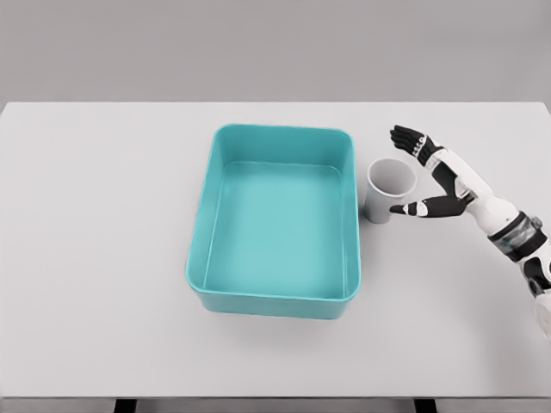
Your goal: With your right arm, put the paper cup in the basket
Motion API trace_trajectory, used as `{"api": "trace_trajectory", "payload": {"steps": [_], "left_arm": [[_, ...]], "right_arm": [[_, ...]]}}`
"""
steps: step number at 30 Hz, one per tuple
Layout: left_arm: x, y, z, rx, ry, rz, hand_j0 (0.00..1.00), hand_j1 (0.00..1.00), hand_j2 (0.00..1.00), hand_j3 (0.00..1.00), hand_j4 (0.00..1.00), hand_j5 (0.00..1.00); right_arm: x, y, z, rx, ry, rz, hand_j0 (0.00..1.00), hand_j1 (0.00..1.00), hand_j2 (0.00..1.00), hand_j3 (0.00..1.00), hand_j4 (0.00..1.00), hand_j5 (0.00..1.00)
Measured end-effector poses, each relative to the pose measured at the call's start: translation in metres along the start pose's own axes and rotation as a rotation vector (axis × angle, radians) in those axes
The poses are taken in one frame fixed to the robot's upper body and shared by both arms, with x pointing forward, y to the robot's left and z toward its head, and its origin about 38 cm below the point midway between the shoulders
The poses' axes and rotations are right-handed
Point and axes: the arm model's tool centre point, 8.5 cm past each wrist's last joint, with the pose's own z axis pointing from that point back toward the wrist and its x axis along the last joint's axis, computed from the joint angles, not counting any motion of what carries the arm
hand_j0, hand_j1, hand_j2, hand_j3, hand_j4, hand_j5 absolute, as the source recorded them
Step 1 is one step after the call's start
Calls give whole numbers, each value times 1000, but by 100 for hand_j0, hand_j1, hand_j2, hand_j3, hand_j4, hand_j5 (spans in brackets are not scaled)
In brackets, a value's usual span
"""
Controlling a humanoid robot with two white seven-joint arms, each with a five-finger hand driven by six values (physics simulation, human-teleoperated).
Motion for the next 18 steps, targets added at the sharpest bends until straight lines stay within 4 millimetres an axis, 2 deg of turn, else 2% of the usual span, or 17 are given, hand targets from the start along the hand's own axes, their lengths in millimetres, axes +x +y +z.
{"api": "trace_trajectory", "payload": {"steps": [14,18], "left_arm": [[0,0,0,0,0,0,100,100,100,100,100,100],[1,0,0,0,-2,0,100,100,100,100,100,100]], "right_arm": [[-19,4,4,-8,54,-25,100,100,100,100,100,100],[-23,7,-1,-12,54,-37,100,100,100,100,100,100]]}}
